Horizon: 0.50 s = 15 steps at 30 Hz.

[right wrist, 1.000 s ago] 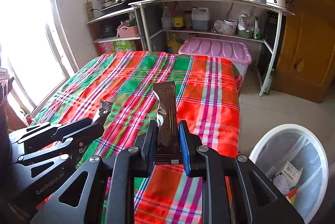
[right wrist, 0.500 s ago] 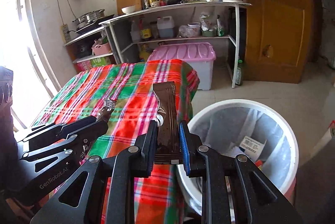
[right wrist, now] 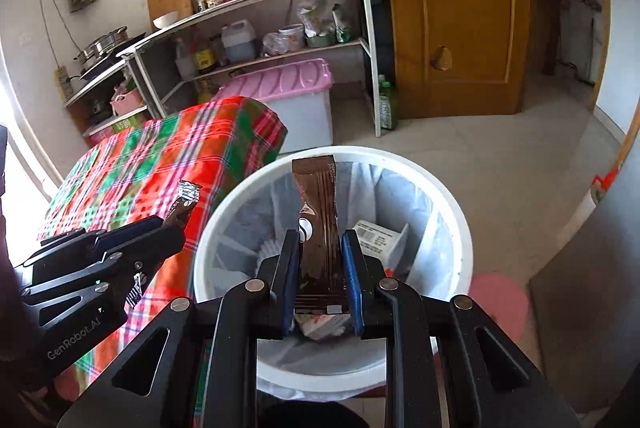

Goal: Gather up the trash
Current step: 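Carry both brown wrappers over the white bin, then open both grippers to drop the brown wrappers into the bin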

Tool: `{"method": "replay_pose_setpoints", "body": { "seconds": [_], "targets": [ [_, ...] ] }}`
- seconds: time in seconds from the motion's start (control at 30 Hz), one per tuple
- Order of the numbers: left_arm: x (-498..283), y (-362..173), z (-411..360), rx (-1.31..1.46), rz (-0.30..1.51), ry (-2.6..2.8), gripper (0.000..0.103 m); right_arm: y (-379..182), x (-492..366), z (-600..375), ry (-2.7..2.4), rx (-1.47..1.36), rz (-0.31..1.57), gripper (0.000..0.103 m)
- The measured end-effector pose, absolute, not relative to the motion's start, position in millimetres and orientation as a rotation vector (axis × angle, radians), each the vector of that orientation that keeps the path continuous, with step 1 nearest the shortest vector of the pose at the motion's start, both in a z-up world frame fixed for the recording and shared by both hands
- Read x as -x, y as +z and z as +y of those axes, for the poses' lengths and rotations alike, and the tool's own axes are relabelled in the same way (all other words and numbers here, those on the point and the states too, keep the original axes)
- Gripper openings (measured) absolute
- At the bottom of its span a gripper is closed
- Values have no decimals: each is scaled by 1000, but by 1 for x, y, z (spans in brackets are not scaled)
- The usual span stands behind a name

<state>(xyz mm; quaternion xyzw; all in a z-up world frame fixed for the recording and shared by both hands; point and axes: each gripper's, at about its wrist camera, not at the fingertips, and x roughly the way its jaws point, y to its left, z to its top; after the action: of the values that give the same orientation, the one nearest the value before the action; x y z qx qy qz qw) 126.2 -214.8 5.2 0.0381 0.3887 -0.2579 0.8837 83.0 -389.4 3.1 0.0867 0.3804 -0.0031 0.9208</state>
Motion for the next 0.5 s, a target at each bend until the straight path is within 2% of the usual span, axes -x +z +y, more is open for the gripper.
{"method": "replay_pose_setpoints", "body": {
  "seconds": [0.5],
  "targets": [
    [-134, -27, -252, -117, 909, -549, 21, -36, -92, -422, -62, -181, 888, 22]
  ]
}}
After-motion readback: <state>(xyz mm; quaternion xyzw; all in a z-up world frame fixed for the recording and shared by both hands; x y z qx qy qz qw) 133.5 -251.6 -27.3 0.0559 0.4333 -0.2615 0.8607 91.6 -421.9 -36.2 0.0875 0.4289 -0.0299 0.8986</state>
